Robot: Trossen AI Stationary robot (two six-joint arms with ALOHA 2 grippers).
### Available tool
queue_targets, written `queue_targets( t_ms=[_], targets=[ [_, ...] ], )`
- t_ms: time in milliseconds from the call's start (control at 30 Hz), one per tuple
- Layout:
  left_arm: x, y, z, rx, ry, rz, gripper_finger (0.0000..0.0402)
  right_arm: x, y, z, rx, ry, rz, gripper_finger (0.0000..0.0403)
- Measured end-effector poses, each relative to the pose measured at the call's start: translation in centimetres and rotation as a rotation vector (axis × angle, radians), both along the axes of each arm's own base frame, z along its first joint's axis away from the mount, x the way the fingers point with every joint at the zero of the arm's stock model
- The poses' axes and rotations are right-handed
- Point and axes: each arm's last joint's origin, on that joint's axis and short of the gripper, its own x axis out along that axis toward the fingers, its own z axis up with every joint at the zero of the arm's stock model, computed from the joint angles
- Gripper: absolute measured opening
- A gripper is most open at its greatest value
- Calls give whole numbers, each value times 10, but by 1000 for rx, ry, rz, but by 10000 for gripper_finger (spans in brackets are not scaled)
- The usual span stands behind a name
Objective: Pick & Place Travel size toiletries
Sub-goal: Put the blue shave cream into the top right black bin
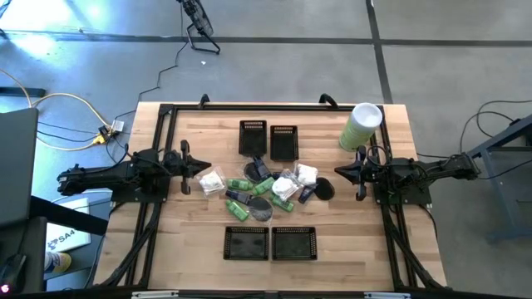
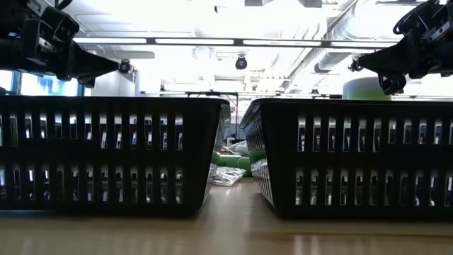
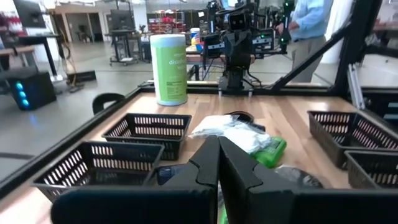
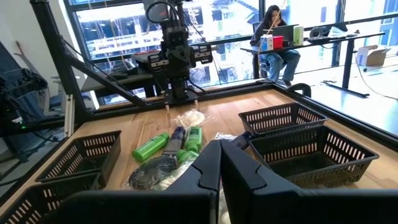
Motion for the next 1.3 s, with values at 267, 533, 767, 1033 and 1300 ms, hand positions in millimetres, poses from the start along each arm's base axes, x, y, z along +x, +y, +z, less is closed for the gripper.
queue_targets(
  t_ms=[267, 533, 767, 1033, 1300],
  targets=[
    [0, 0, 0, -17, -2, 0, 0, 0, 0, 0, 0, -1, 0, 2],
    [0, 0, 0, 14, 2, 0, 0, 0, 0, 0, 0, 0, 0, 2],
    [0, 0, 0, 9, 1, 0, 0, 0, 0, 0, -3, 0, 2, 2],
    [0, 0, 0, -16, -2, 0, 0, 0, 0, 0, 1, 0, 0, 2],
    [0, 0, 0, -16, -2, 3, 0, 0, 0, 0, 1, -1, 3, 2]
  ],
)
